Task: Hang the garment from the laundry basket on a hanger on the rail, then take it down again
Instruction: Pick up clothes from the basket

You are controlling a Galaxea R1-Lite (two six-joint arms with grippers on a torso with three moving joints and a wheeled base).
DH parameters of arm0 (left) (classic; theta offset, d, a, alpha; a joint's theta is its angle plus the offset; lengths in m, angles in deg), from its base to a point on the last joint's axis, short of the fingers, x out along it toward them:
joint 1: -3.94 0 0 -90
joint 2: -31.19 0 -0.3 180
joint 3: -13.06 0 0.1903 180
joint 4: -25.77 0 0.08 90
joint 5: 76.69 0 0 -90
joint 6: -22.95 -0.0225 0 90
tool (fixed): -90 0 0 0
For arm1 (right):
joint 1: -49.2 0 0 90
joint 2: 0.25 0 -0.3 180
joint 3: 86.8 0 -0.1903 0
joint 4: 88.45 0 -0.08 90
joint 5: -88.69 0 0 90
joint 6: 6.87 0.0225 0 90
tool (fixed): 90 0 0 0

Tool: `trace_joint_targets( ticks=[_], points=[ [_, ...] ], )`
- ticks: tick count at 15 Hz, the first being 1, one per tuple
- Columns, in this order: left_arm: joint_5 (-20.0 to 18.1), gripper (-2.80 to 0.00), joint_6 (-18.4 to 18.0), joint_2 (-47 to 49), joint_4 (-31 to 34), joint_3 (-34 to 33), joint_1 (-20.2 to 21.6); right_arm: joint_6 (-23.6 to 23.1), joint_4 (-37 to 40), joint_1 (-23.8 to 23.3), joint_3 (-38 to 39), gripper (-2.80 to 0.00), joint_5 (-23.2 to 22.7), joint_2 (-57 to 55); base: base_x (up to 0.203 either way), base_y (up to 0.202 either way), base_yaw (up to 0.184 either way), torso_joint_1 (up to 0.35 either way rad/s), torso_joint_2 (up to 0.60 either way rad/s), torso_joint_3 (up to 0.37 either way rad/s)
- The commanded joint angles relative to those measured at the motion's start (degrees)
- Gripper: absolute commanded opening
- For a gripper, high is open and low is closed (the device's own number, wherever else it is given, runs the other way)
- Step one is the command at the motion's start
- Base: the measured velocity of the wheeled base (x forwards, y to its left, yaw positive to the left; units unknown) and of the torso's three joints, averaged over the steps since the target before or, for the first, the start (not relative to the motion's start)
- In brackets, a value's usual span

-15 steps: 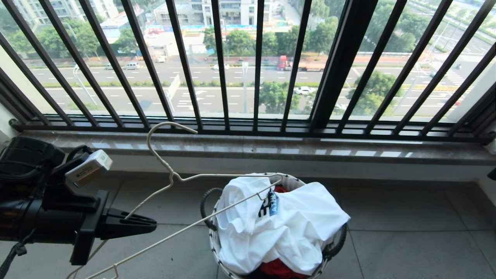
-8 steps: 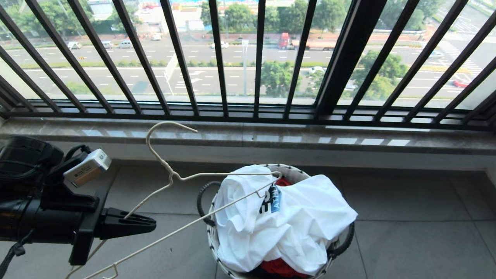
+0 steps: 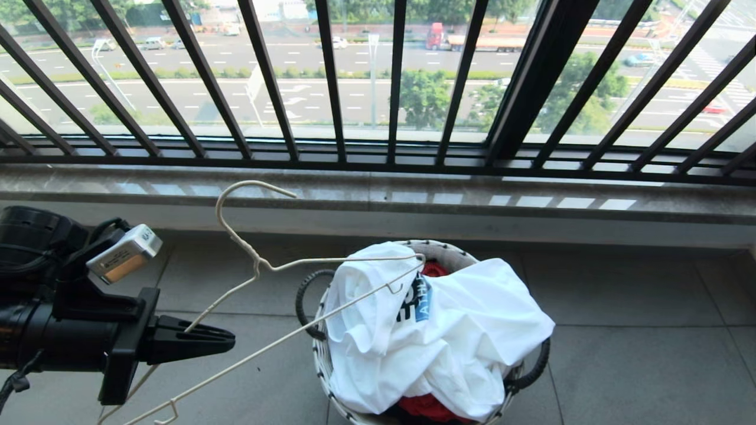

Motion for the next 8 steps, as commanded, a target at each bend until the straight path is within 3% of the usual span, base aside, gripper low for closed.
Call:
trace_joint_targets(
  ticks=[1, 3, 8],
  points=[
    [-3.0, -2.80, 0.5, -0.6, 0.1, 0.2, 2.3, 0.0, 0.0, 0.0, 0.0, -2.80, 0.0, 0.0, 0.000, 0.000, 0.000, 0.000, 0.00, 0.000],
    [-3.8, -2.80, 2.5, -1.3, 0.1, 0.3, 2.7, 0.0, 0.0, 0.0, 0.0, -2.80, 0.0, 0.0, 0.000, 0.000, 0.000, 0.000, 0.00, 0.000],
    [-3.6, -2.80, 3.3, -1.0, 0.2, 1.7, 4.8, 0.0, 0.0, 0.0, 0.0, -2.80, 0.0, 0.0, 0.000, 0.000, 0.000, 0.000, 0.00, 0.000]
  ],
)
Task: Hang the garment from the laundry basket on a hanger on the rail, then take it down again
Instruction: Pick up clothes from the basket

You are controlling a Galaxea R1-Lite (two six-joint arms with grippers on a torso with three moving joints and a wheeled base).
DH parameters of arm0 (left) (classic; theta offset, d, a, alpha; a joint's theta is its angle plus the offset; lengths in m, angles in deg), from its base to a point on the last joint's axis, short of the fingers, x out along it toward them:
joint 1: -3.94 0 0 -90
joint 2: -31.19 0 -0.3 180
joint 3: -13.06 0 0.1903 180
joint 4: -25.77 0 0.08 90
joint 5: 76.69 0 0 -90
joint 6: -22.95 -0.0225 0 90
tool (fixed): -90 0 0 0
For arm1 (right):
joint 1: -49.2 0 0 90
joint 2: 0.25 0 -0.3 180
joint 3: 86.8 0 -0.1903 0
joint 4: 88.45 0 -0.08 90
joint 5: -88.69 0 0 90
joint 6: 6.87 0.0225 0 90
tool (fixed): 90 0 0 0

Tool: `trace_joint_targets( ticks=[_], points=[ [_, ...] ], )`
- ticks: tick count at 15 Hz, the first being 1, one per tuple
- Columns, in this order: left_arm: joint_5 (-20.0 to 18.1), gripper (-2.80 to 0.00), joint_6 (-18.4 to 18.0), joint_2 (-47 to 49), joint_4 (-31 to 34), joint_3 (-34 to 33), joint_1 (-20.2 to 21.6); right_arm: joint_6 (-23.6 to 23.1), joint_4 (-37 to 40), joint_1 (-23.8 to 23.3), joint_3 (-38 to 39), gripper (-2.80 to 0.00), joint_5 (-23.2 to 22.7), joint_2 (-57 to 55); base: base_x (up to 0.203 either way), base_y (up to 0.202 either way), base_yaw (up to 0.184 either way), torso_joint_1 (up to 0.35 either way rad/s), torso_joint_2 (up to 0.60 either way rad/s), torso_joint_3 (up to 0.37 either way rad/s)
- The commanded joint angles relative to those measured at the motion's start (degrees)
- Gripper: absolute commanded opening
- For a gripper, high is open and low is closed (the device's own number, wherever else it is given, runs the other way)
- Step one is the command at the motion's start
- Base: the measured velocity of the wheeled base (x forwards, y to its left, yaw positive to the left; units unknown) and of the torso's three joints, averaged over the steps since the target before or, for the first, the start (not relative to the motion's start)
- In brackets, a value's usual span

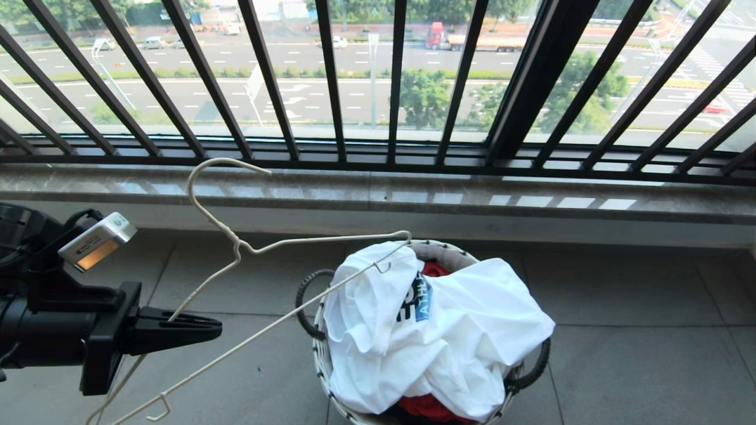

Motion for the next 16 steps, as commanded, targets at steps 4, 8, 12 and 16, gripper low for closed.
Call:
trace_joint_targets(
  ticks=[4, 8, 12, 16],
  points=[
    [-0.5, -2.80, 4.0, 0.7, 0.1, 2.3, 2.7, -0.2, 0.0, 0.0, 0.0, -2.80, 0.0, 0.0, 0.000, 0.000, 0.000, 0.000, 0.00, 0.000],
    [-0.6, -2.80, 4.5, 1.2, 0.1, 2.6, 2.9, -0.5, 0.0, 0.0, -0.1, -2.80, -0.1, 0.0, 0.000, 0.000, 0.000, 0.000, 0.00, 0.000],
    [-0.6, -2.80, 4.5, 0.8, 0.1, 2.8, 2.9, -0.5, 0.1, 0.0, -0.1, -2.80, -0.1, 0.0, 0.000, 0.000, 0.000, 0.000, 0.00, 0.000],
    [-0.6, -2.80, 4.5, 0.2, 0.1, 2.7, 3.3, -0.5, 1.3, 0.0, -3.1, -2.80, -0.2, -0.1, 0.000, 0.000, 0.000, 0.000, 0.00, 0.000]
  ],
)
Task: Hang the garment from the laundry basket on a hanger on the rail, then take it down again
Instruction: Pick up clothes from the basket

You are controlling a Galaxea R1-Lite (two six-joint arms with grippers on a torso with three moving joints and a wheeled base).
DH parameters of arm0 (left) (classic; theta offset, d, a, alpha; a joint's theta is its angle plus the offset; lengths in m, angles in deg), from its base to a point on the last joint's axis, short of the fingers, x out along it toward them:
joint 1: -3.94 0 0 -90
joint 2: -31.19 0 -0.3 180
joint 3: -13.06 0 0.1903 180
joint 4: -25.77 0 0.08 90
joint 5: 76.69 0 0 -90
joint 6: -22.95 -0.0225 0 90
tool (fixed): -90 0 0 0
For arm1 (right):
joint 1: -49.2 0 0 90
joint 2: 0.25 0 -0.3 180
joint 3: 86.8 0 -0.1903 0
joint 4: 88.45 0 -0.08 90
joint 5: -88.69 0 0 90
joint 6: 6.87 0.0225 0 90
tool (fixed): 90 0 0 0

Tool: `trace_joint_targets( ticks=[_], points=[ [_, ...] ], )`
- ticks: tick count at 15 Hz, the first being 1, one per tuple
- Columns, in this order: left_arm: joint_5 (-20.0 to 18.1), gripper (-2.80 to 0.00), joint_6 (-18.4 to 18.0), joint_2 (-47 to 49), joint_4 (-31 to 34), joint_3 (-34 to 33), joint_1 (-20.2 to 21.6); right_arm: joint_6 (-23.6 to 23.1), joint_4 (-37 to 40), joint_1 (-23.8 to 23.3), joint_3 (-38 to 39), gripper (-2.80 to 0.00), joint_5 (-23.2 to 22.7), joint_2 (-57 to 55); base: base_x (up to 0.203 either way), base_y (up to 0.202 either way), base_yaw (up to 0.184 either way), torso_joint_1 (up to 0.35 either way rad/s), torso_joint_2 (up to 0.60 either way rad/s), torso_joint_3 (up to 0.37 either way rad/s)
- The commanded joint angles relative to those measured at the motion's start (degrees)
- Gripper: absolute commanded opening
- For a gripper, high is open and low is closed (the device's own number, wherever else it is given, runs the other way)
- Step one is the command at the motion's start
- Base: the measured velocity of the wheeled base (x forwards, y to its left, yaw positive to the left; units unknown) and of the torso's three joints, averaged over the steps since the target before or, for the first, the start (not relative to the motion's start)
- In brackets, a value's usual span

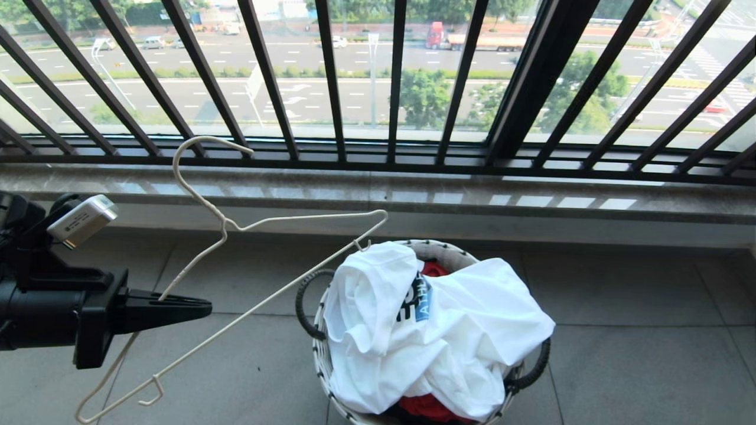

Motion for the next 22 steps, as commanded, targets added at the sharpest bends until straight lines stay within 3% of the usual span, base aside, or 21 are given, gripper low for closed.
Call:
trace_joint_targets(
  ticks=[1, 5, 8, 12, 15, 18, 20, 22],
  points=[
    [-0.3, -2.80, -0.2, -0.6, 0.1, 0.1, 0.4, 0.0, 1.5, 0.0, -4.6, -2.80, 0.0, -0.9, 0.000, 0.000, 0.000, 0.000, 0.00, 0.000],
    [-0.3, -2.80, -0.1, -1.3, 0.2, -0.3, 1.5, 0.1, 4.7, 0.0, -13.5, -2.80, -1.1, -12.9, 0.000, 0.000, 0.000, 0.000, 0.00, 0.000],
    [-0.3, -2.80, 3.4, -1.3, 0.1, 0.1, 2.2, 0.2, 3.7, 0.1, -20.4, -2.80, -3.6, -26.4, 0.000, 0.000, 0.000, 0.000, 0.00, 0.000],
    [-0.3, -2.80, 3.9, -1.3, 0.1, 1.0, 3.4, 0.4, 0.8, 2.2, -29.8, -2.80, -7.2, -46.1, 0.000, 0.000, 0.000, 0.000, 0.00, 0.000],
    [-0.2, -2.80, 4.0, -2.9, 0.1, 1.7, 4.5, 4.5, -0.2, 13.1, -38.5, -2.80, -6.6, -58.1, 0.000, 0.000, 0.000, 0.000, 0.00, 0.000],
    [0.0, -2.80, 5.5, -5.7, 0.1, 2.2, 5.0, 9.4, -0.8, 27.4, -44.8, -2.80, 1.3, -68.6, 0.000, 0.000, 0.000, 0.000, 0.00, 0.000],
    [0.2, -2.80, 5.4, -6.0, 0.1, 2.3, 5.9, 10.5, -3.0, 32.8, -47.6, -2.80, 4.9, -75.9, 0.000, 0.000, 0.000, 0.000, 0.00, 0.000],
    [0.3, -2.80, 5.6, -6.4, 0.1, 3.1, 6.9, 10.9, -6.2, 35.3, -50.4, -2.80, 6.4, -82.5, 0.000, 0.000, 0.000, 0.000, 0.00, 0.000]
  ],
)
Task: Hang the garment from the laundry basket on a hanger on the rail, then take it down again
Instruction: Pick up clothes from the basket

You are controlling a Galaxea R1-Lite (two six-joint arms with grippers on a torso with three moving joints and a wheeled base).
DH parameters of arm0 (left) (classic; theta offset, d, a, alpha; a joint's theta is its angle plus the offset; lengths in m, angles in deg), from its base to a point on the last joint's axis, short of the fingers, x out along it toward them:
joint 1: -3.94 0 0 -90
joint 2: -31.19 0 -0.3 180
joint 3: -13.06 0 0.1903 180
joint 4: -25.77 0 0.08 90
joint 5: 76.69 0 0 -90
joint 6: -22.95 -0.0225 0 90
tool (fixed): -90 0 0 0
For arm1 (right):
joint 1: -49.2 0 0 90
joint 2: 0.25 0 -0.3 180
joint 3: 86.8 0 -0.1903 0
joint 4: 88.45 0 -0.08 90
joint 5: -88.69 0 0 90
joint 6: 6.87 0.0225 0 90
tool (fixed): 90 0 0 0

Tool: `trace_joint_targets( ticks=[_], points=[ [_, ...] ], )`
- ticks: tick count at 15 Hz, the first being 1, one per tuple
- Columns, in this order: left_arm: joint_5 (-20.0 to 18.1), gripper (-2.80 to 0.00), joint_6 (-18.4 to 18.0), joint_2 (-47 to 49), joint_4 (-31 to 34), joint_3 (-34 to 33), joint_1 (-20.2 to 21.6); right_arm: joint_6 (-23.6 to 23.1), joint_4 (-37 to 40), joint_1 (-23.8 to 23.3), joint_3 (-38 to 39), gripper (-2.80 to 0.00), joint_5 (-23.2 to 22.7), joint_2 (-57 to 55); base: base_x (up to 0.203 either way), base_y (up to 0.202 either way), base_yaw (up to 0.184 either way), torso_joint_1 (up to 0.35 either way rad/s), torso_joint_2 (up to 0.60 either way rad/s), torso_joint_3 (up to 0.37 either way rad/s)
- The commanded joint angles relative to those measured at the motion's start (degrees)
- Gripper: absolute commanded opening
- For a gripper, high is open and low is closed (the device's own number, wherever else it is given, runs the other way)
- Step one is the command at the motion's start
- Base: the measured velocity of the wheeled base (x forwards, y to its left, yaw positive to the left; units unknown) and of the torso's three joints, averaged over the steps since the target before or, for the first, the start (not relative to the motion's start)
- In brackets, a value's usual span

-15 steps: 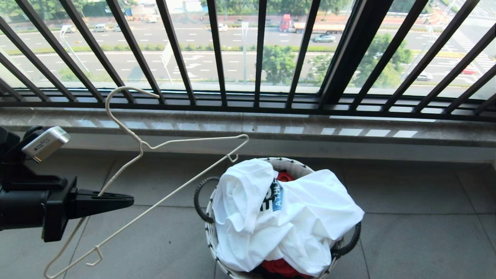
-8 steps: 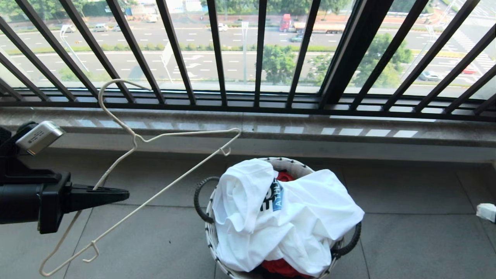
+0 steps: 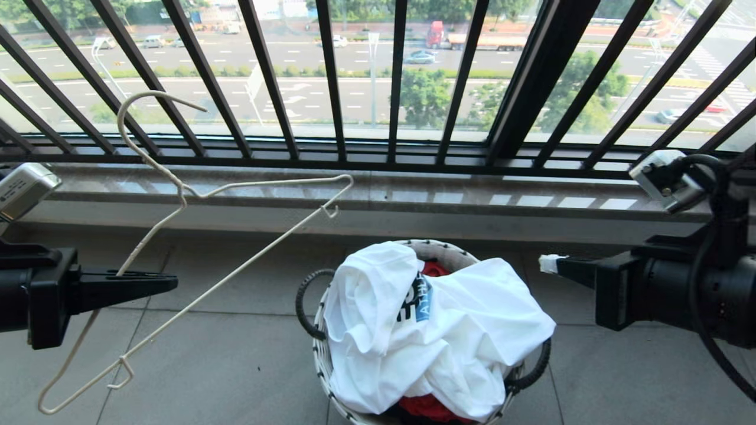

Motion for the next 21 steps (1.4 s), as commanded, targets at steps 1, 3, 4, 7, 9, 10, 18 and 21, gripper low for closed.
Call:
trace_joint_targets(
  ticks=[1, 3, 4, 7, 9, 10, 18, 21],
  points=[
    [-0.4, -2.80, -0.1, -0.7, 0.1, 0.6, 1.3, 0.2, -2.4, 3.8, -3.7, -2.80, 0.9, -11.6, 0.000, 0.000, 0.000, 0.000, 0.00, 0.000],
    [-0.6, -2.80, 1.1, -0.6, 0.2, 1.6, 1.4, 0.3, -3.4, 7.2, -7.8, -2.80, 3.5, -18.5, 0.000, 0.000, 0.000, 0.000, 0.00, 0.000],
    [-0.6, -2.80, 2.9, -0.6, 0.1, 2.2, 1.4, 0.3, -3.6, 8.9, -10.2, -2.80, 5.2, -21.7, 0.000, 0.000, 0.000, 0.000, 0.00, 0.000],
    [-0.6, -2.80, 7.2, -0.6, 0.1, 4.5, 2.4, 0.3, -3.9, 11.8, -16.2, -2.80, 7.3, -28.4, 0.000, 0.000, 0.000, 0.000, 0.00, 0.000],
    [-0.7, -2.80, 7.2, -0.6, 0.1, 4.5, 2.5, 0.4, -4.0, 12.4, -18.5, -2.80, 7.5, -32.0, 0.000, 0.000, 0.000, 0.000, 0.00, 0.000],
    [-0.7, -2.80, 7.2, -0.6, 0.1, 4.5, 2.5, 0.4, -4.1, 12.5, -19.7, -2.80, 7.6, -33.5, 0.000, 0.000, 0.000, 0.000, 0.00, 0.000],
    [-0.5, -2.80, 8.7, -0.3, 0.1, 6.1, 4.1, -0.6, -3.3, 18.2, -29.2, 0.00, 20.1, -43.9, 0.000, 0.000, 0.000, 0.000, 0.00, 0.000],
    [-0.6, -2.80, 10.2, 0.0, 0.1, 7.7, 6.4, -5.6, -2.2, 18.8, -32.7, 0.00, 26.7, -46.7, 0.000, 0.000, 0.000, 0.000, 0.00, 0.000]
  ],
)
